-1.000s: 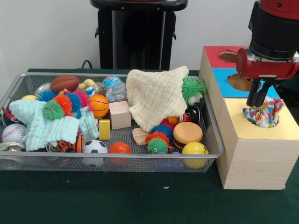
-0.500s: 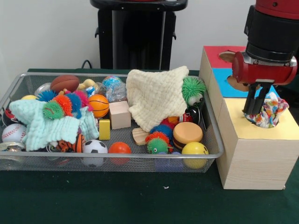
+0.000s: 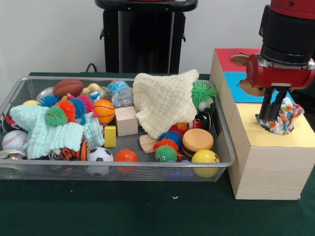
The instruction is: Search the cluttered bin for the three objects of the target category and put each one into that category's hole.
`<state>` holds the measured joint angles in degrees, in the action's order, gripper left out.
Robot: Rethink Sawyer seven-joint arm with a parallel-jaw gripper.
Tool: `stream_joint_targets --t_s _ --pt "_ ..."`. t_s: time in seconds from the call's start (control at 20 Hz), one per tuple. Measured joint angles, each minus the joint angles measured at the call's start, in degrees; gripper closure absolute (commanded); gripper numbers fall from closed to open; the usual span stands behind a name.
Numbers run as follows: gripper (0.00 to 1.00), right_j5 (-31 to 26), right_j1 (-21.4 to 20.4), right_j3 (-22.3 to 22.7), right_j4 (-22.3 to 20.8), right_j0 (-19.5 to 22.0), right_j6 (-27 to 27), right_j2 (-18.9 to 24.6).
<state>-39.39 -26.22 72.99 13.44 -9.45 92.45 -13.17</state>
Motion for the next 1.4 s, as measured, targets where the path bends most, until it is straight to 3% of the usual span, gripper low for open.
stream_joint_targets --t_s 1.4 --pt "1.00 0.38 2.00 -0.01 1.28 0.54 0.00 0.30"
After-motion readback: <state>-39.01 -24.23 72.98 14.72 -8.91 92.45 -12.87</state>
